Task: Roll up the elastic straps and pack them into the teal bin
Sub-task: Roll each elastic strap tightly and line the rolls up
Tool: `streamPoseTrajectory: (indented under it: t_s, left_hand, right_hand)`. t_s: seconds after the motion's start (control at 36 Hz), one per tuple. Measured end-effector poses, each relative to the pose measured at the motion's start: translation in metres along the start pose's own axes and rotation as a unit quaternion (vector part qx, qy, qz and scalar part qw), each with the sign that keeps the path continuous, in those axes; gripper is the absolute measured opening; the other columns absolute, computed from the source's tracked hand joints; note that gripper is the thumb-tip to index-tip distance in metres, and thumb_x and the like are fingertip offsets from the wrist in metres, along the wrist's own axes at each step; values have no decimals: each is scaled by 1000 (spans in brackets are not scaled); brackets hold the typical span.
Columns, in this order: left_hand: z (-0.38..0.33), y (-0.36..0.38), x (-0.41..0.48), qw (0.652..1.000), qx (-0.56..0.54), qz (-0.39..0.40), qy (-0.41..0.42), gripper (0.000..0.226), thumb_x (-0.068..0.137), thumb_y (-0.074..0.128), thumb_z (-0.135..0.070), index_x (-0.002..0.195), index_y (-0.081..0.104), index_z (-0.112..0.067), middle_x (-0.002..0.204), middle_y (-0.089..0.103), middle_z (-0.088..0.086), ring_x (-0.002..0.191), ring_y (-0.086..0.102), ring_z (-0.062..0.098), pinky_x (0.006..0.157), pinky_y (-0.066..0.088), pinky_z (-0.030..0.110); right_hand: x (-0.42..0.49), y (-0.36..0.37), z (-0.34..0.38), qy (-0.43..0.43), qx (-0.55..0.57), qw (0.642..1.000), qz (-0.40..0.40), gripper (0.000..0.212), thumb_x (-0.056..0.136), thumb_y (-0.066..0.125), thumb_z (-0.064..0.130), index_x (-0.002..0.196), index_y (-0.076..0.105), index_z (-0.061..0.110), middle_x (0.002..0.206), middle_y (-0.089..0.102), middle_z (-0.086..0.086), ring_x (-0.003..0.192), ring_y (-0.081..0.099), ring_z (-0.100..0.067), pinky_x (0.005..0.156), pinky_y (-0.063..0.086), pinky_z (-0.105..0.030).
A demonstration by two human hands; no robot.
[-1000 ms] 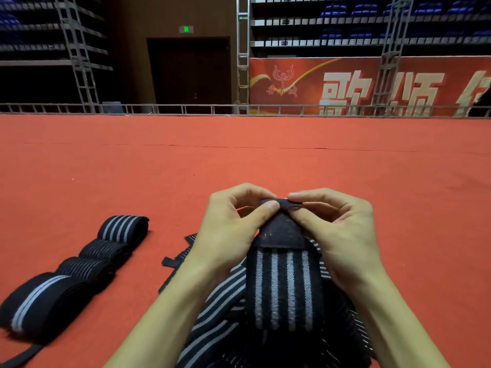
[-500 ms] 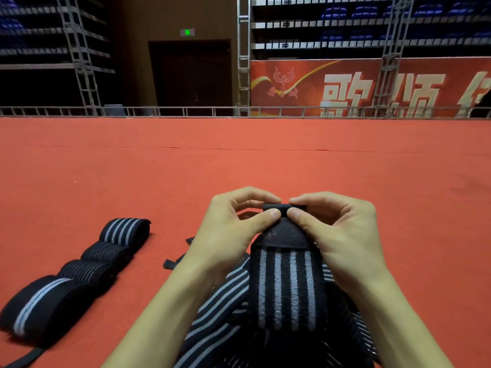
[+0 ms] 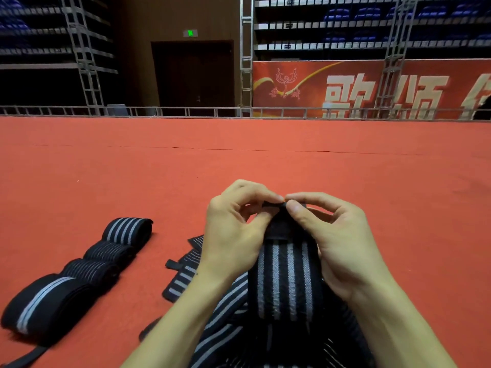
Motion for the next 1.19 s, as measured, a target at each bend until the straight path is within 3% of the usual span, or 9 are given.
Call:
streamPoseTrajectory:
  t_s: [0.11,0.31,0.42,0.5,0.67,0.81,0.92,1.06,1.19]
  left_hand:
    - [3,3,-1,999,-29,0,-15,31,75,65,4,76,73,-26,85,68,-2,84,66,9,76,51,19]
    - [-4,4,-3,995,-71,27,-65,18,78,60,-5,82,75,-13,97,69,9,92,67,4,77,49,14]
    - [0,4,-5,986,-85,30,-143,14,81,72,-24,95,73,-27,99,72,4,86,70,19,75,57,32]
    - [-2,3,-4,980,-87,53,-169,12,89,72,-13,96,73,-23,95,72,4,79,68,16,72,57,36]
    - [-7,0,-4,971,-158,49,-173,22,87,67,5,91,75,-14,89,74,8,74,70,15,66,56,23]
    - [-3,1,-3,979,-146,42,-136,21,85,70,2,92,75,-17,95,71,17,76,70,21,69,57,31]
    - [1,1,-2,995,-78,35,-59,21,81,71,-10,94,75,-26,98,73,7,93,69,26,86,57,44]
    - [2,4,-2,999,-7,11,43,28,81,70,-3,96,71,-26,96,69,0,96,66,19,85,52,27]
    - [6,3,-2,999,-35,13,28,31,78,69,1,88,71,-28,94,66,-4,93,65,17,82,49,22]
  right_hand:
    - [2,-2,-2,-7,-12,1000,-23,9,72,76,9,80,77,12,88,74,-19,82,70,-30,82,57,-44]
    - [3,-7,2,-52,-58,996,-45,17,80,74,-3,83,76,13,88,76,-8,86,72,-21,79,58,-34]
    - [4,-7,4,-77,-80,993,-43,19,78,75,-4,86,75,14,90,76,-6,89,72,-19,85,56,-38]
    - [3,-9,5,-80,-72,993,-46,23,77,76,-6,86,74,15,92,76,-5,90,73,-18,85,56,-40]
    - [2,-7,2,-44,-37,998,-37,24,78,75,-3,94,72,15,98,76,-8,97,72,-30,91,56,-53]
    - [3,-8,2,23,1,1000,-6,32,65,75,20,97,72,15,94,75,-15,84,72,-29,88,57,-53]
    - [3,-5,0,46,0,999,25,35,73,70,36,101,72,15,94,74,-21,86,71,-33,89,55,-55]
    - [2,-3,1,3,-12,1000,6,17,76,69,30,83,76,17,87,75,-19,80,72,-32,79,58,-45]
    - [3,-7,1,-57,-69,996,-12,7,86,72,11,87,76,16,90,76,-12,88,74,-29,81,59,-45]
Point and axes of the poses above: each hand's wrist, its own x-axis towards the middle knuckle, its own y-axis out of the palm, z = x × y, the point moved 2 cm from there along x, towards the middle knuckle
